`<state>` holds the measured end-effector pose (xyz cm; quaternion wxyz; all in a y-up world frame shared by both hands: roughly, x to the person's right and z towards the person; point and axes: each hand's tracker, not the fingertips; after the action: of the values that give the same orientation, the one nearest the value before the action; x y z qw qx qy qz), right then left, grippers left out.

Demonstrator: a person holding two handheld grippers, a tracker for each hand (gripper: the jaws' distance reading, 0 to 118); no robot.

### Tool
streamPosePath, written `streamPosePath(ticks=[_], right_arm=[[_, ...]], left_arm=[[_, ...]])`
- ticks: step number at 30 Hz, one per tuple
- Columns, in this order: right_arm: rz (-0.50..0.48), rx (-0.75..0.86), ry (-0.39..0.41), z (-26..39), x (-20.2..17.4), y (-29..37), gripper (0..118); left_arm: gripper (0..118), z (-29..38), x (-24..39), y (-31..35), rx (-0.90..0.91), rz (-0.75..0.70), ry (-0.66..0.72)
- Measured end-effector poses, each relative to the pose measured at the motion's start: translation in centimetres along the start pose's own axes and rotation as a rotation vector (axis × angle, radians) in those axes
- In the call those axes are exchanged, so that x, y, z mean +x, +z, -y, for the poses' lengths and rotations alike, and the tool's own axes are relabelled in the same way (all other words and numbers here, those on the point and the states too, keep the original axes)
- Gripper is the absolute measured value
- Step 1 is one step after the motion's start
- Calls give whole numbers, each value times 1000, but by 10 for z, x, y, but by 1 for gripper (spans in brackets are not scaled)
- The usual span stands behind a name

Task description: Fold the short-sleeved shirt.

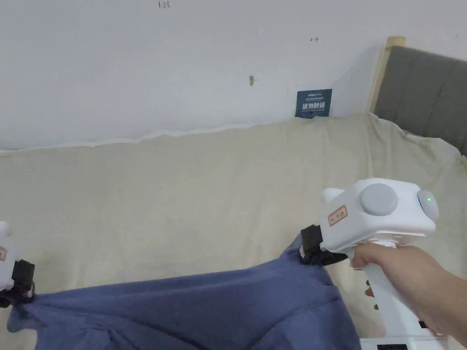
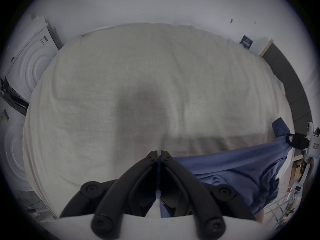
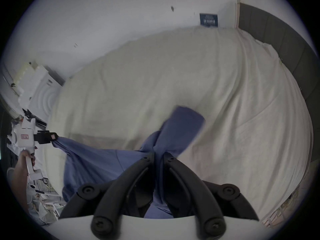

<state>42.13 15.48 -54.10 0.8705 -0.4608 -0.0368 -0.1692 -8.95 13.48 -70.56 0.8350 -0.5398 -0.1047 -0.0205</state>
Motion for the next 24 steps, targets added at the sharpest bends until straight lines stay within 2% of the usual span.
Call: streamPosePath(ticks=[2,5,8,11,14,18,21,24], right_arm=[[-60,38,2,0,-4,28,9],[-69,116,4,-1,-13,81,9],[-138,268,-71,-9,-12,146,8],[-165,354,-42,-24,-19,214,8],[-143,461,23,-39,-35,274,8],[-141,559,50,-64,-54,335,8],[-119,592,92,-87,-70,361,8],[-47,649,110,-116,-87,373,8]], left_arm=[[1,2,1,32,55,43,13],[1,5,2,91,160,107,63],[1,2,3,163,300,217,69],[1,1,6,239,433,247,58],[1,-3,11,306,528,295,57],[1,-11,21,371,652,239,-3],[1,-22,29,396,706,227,-8],[1,-42,36,411,779,189,-31]])
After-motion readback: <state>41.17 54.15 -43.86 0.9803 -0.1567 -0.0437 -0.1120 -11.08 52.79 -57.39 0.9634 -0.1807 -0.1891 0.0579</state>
